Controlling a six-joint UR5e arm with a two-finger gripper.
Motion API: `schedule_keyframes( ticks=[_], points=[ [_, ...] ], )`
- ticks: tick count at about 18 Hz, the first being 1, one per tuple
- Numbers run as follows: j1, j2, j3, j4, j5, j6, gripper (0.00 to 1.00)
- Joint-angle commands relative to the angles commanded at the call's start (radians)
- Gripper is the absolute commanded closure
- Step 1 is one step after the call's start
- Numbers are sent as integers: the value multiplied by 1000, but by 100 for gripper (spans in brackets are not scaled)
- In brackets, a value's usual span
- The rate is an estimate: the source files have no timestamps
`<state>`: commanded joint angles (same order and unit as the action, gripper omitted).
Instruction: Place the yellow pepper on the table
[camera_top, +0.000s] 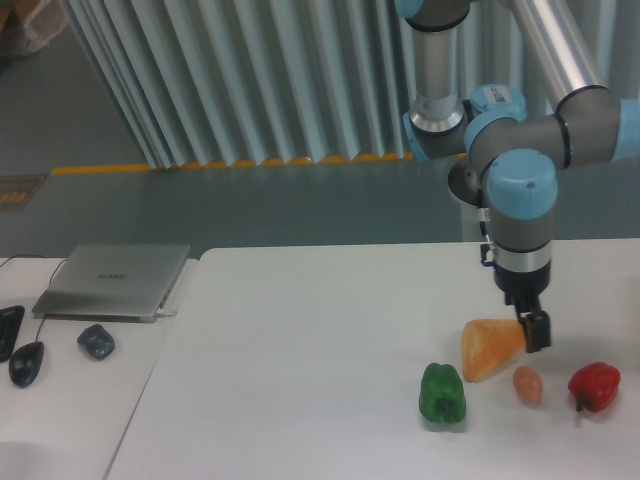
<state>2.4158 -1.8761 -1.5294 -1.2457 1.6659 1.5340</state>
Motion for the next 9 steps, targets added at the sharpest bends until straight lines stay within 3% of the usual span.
schedule_keyframes(
  ticks=[4, 7, 9],
  points=[
    [19, 0, 0, 9, 3, 90, 0],
    [89, 2, 2, 12, 0, 173, 0],
    [143, 0, 3, 44, -2, 268, 0]
  ],
)
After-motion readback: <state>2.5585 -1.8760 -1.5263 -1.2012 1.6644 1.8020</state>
